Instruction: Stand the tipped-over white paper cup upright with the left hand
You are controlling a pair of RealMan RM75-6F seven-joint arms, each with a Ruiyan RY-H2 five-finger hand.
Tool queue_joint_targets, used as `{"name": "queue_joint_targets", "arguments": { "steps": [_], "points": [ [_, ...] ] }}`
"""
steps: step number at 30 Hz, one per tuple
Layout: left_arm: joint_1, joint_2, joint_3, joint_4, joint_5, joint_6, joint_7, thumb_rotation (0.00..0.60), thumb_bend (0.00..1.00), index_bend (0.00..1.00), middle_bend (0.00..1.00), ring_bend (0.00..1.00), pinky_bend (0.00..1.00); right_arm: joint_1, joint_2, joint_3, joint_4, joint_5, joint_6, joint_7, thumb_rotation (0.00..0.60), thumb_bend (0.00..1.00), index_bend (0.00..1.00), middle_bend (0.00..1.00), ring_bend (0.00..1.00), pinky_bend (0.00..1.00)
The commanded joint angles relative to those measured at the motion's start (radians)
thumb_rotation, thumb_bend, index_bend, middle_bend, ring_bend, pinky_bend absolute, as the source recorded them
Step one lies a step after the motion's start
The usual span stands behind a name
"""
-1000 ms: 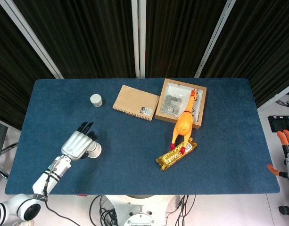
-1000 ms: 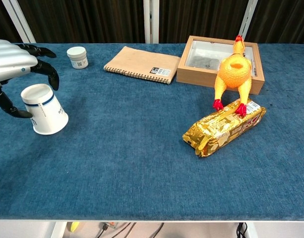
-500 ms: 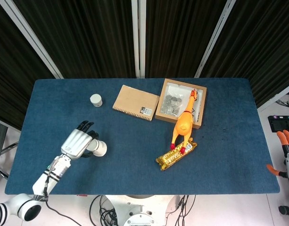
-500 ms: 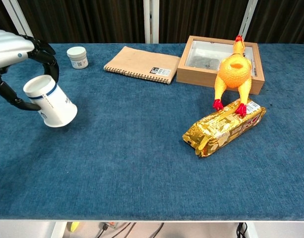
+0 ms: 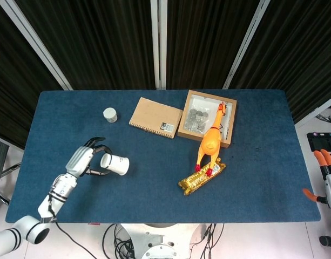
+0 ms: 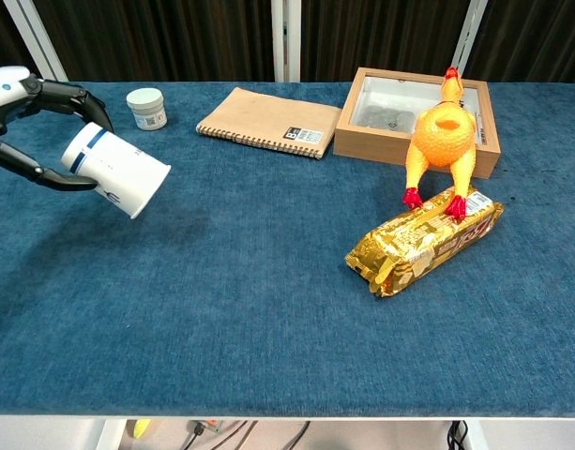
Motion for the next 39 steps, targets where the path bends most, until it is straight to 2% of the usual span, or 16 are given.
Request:
{"name": "queue_joint_targets", "arguments": {
  "steps": [1, 6, 10, 14, 18, 21, 30, 34, 39],
  "points": [
    [-0.005, -0.073, 0.044, 0.158, 0.049, 0.002, -0.13, 0.6, 0.16, 0.39, 0.34, 0.06, 0.1, 0.0, -0.001, 0.0, 0.001, 0.001, -0.003, -0.001, 0.6, 0.08, 0.0, 0.0, 0.0, 0.0],
    [-0.009, -0.074, 0.071, 0.195, 0.054, -0.027, -0.172, 0.6, 0.16, 0.28, 0.24, 0.0, 0.09, 0.005, -0.013, -0.008, 0.007, 0.002, -0.024, -0.013, 0.6, 0.08, 0.0, 0.0, 0.0, 0.0],
    [-0.018, -0.058, 0.091, 0.202, 0.071, -0.039, -0.205, 0.6, 0.16, 0.15, 0.14, 0.0, 0.09, 0.009, -0.018, -0.01, 0.011, 0.007, -0.039, -0.017, 0.6, 0.08, 0.0, 0.0, 0.0, 0.0],
    [-0.016, -0.047, 0.091, 0.211, 0.082, -0.009, -0.149, 0.6, 0.16, 0.06, 0.05, 0.0, 0.09, 0.008, -0.018, -0.006, 0.012, 0.01, -0.036, -0.017, 0.6, 0.08, 0.0, 0.0, 0.0, 0.0],
    [-0.009, -0.026, 0.087, 0.213, 0.089, 0.021, 0.004, 0.6, 0.16, 0.06, 0.0, 0.0, 0.08, 0.006, -0.014, -0.003, 0.01, 0.007, -0.028, -0.014, 0.6, 0.08, 0.0, 0.0, 0.0, 0.0],
    [-0.005, 0.014, 0.086, 0.15, 0.081, 0.015, 0.12, 0.6, 0.16, 0.06, 0.0, 0.0, 0.07, 0.004, -0.012, -0.001, 0.008, 0.007, -0.024, -0.014, 0.6, 0.08, 0.0, 0.0, 0.0, 0.0],
    [-0.01, 0.134, 0.057, -0.225, -0.035, -0.095, 0.596, 0.6, 0.16, 0.1, 0.08, 0.0, 0.05, 0.003, -0.011, 0.0, 0.006, 0.009, -0.025, -0.015, 0.6, 0.08, 0.0, 0.0, 0.0, 0.0],
    [-0.012, 0.132, 0.027, -0.305, -0.092, -0.101, 0.762, 0.6, 0.16, 0.14, 0.13, 0.0, 0.05, 0.002, -0.011, 0.001, 0.011, 0.014, -0.029, -0.011, 0.6, 0.08, 0.0, 0.0, 0.0, 0.0],
    [-0.026, 0.125, -0.002, -0.355, -0.172, -0.14, 0.849, 0.6, 0.16, 0.16, 0.15, 0.0, 0.05, 0.004, -0.013, 0.001, 0.022, 0.02, -0.04, -0.003, 0.6, 0.08, 0.0, 0.0, 0.0, 0.0]
  ]
}}
